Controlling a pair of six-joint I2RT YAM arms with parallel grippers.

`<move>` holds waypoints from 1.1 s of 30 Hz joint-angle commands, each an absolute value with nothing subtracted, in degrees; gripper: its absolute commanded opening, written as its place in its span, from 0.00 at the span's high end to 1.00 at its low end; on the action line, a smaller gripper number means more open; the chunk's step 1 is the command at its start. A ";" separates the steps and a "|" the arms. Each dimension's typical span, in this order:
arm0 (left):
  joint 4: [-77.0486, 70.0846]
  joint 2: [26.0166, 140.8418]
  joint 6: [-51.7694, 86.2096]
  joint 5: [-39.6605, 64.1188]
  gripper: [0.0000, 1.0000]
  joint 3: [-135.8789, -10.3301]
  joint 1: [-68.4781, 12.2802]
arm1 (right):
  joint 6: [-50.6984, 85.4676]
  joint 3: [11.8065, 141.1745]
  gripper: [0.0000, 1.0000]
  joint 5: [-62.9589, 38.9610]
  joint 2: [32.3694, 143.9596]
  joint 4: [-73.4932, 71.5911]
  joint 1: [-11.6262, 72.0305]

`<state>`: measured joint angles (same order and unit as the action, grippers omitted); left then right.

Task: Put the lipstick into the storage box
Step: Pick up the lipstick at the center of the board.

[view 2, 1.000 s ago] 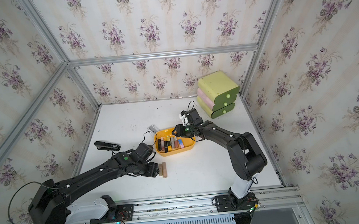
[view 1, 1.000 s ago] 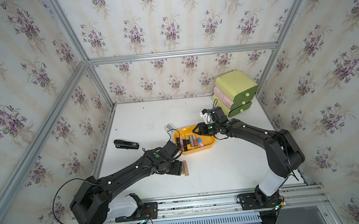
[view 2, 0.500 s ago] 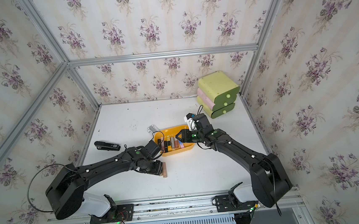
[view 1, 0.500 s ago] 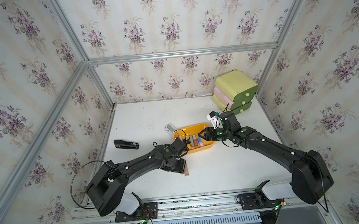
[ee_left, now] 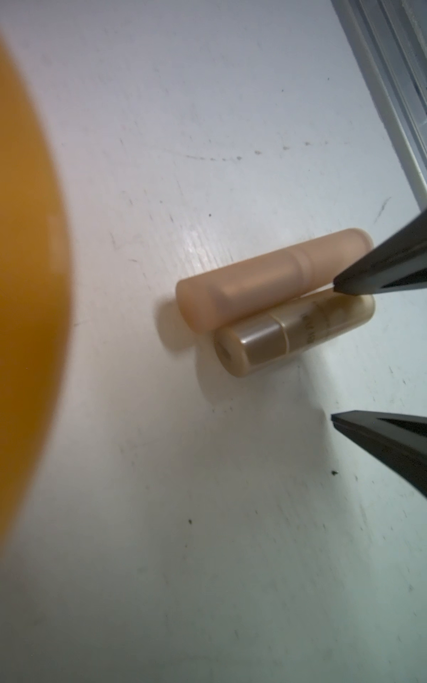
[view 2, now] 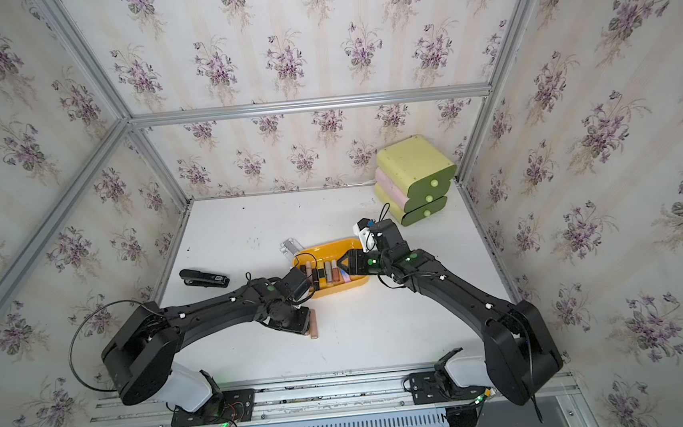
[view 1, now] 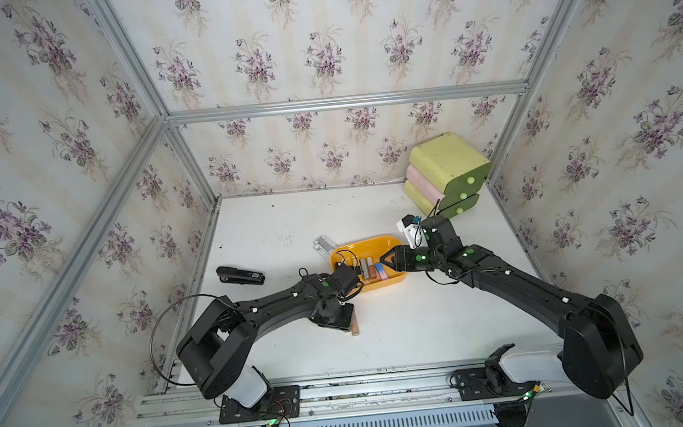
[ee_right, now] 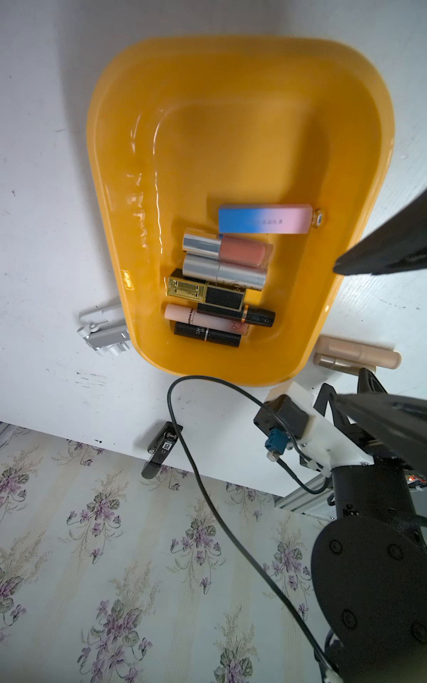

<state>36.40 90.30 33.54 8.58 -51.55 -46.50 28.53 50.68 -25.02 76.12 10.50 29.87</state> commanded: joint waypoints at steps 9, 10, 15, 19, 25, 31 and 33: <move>38.28 94.07 31.69 6.59 0.51 -53.09 -46.49 | 28.30 50.82 0.45 -25.12 75.77 10.41 29.88; 38.32 94.34 31.64 6.50 0.51 -53.17 -46.49 | 28.30 50.81 0.45 -25.20 75.73 10.33 29.88; 37.91 96.44 30.56 6.66 0.58 -53.70 -46.50 | 28.39 50.80 0.45 -25.22 75.68 10.28 29.88; 36.24 98.29 30.54 8.02 0.69 -53.23 -46.43 | 28.56 50.88 0.45 -25.22 75.30 10.33 29.88; 36.14 95.65 31.02 7.87 0.84 -50.43 -46.24 | 28.66 50.89 0.45 -25.13 74.79 10.25 29.88; 38.81 88.19 30.68 6.81 0.86 -48.19 -45.70 | 30.01 50.54 0.45 -27.01 74.93 7.95 29.88; 39.26 84.76 30.48 7.36 0.86 -47.67 -45.62 | 30.31 50.62 0.45 -27.70 74.83 7.49 29.88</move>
